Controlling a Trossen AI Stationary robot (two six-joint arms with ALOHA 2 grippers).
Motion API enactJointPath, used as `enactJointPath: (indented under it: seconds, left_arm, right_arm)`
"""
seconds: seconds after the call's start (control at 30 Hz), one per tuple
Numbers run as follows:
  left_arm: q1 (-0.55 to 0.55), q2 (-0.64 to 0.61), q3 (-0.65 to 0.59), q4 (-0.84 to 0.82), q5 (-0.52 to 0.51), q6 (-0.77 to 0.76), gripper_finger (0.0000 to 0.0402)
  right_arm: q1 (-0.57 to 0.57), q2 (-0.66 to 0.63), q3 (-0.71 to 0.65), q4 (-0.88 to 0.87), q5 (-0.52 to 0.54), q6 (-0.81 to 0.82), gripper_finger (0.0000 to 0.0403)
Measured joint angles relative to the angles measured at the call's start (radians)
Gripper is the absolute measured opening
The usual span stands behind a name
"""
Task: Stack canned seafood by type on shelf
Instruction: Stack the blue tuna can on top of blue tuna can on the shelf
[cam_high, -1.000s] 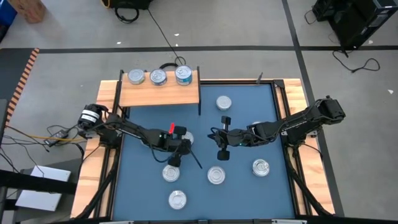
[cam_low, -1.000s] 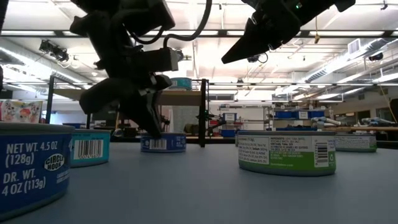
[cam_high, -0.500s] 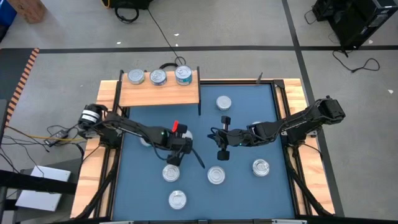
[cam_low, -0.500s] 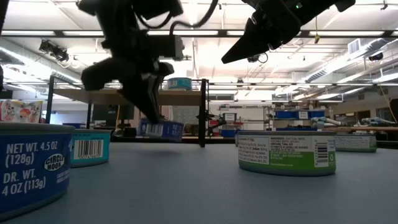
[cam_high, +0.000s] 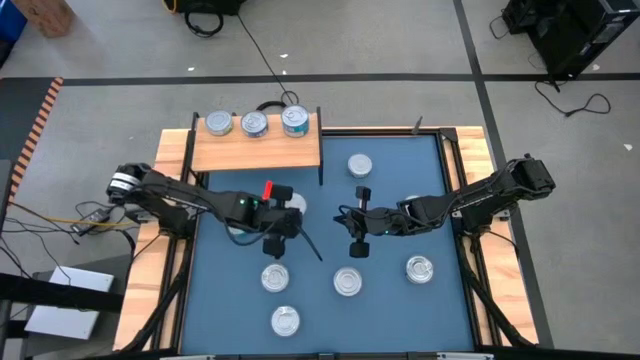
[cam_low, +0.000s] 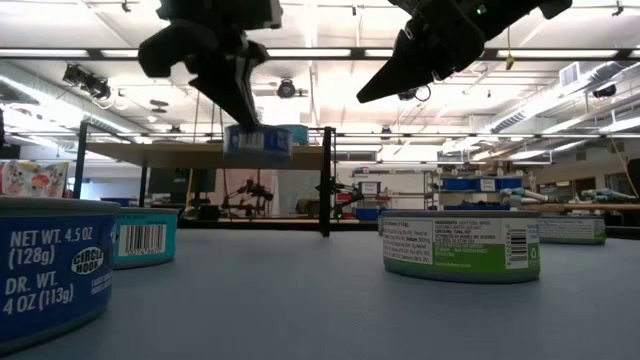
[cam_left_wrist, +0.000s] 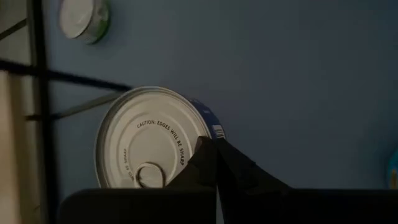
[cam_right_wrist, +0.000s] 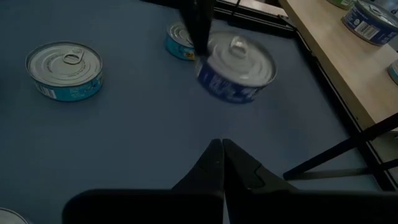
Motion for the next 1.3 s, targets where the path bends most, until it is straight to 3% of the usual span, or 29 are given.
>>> enactJointPath:
  seconds: [0.33, 0.57, 0.87, 1.2, 1.3]
  left_arm:
    - [0.004, -0.011, 0.145, -0.165, -0.043, 0.005, 0.0000]
    - [0.075, -0.030, 0.248, -0.257, -0.062, 0.009, 0.0000]
    - [0.278, -0.130, 0.266, -0.301, -0.046, 0.041, 0.0000]
    - [0.579, -0.153, 0.265, -0.286, -0.031, 0.236, 0.0000]
    - [0.678, -0.153, 0.265, -0.231, 0.018, 0.276, 0.0000]
  right_arm:
    - [0.000, 0.000, 0.000, 0.000, 0.000, -0.001, 0.0004]
    - [0.000, 0.000, 0.000, 0.000, 0.000, -0.001, 0.0004]
    - [0.000, 0.000, -0.001, 0.000, -0.007, 0.008, 0.0005]
    - [0.000, 0.000, -0.001, 0.003, -0.008, 0.015, 0.0006]
    - [0.000, 0.000, -0.001, 0.003, -0.008, 0.017, 0.0006]
